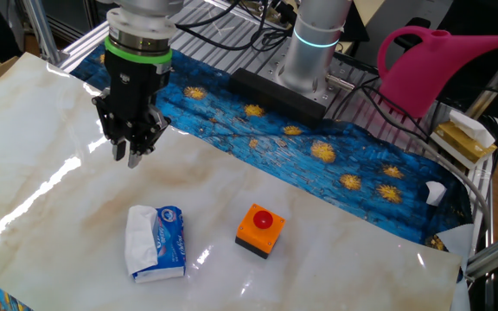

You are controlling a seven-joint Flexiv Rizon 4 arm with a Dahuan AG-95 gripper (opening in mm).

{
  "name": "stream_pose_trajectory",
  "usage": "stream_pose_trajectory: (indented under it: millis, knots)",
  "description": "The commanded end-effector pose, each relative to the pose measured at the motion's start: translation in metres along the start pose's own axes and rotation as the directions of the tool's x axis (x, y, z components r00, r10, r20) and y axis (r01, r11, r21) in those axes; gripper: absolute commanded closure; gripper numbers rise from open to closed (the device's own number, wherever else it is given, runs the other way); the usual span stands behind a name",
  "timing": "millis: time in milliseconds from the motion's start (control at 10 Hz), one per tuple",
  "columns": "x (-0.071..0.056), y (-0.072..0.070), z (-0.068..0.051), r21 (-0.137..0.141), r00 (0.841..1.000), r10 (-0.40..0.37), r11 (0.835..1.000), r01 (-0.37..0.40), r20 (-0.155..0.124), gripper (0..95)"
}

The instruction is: Pull out a napkin

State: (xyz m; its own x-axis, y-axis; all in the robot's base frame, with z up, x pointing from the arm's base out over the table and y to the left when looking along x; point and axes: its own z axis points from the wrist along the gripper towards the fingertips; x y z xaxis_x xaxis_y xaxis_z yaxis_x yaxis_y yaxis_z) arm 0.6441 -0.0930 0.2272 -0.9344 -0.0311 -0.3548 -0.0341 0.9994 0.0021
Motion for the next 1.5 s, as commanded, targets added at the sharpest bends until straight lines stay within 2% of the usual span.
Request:
stream_pose_trajectory:
  millis: [100,200,300,400,600,900,1000,1200,1500]
  knots:
    - [0.0004,0.0,-0.0002,0.0,1.0,0.0,1.0,0.0,0.0,76.0]
    - [0.0004,0.0,-0.0002,0.0,1.0,0.0,1.0,0.0,0.0,76.0]
    - [0.0004,0.0,-0.0002,-0.114,0.957,0.068,0.988,-0.104,-0.281,76.0]
    - [0.0004,0.0,-0.0002,-0.113,0.956,0.072,0.988,-0.108,-0.283,95.0]
    - [0.0004,0.0,-0.0002,-0.103,0.953,0.11,0.984,-0.144,-0.283,95.0]
    - [0.0004,0.0,-0.0002,-0.117,0.952,0.122,0.98,-0.16,-0.28,95.0]
    - [0.0004,0.0,-0.0002,-0.102,0.944,0.175,0.972,-0.211,-0.281,95.0]
    - [0.0004,0.0,-0.0002,-0.105,0.944,0.142,0.978,-0.181,-0.298,95.0]
    - [0.0004,0.0,-0.0002,-0.097,0.947,0.119,0.983,-0.154,-0.297,95.0]
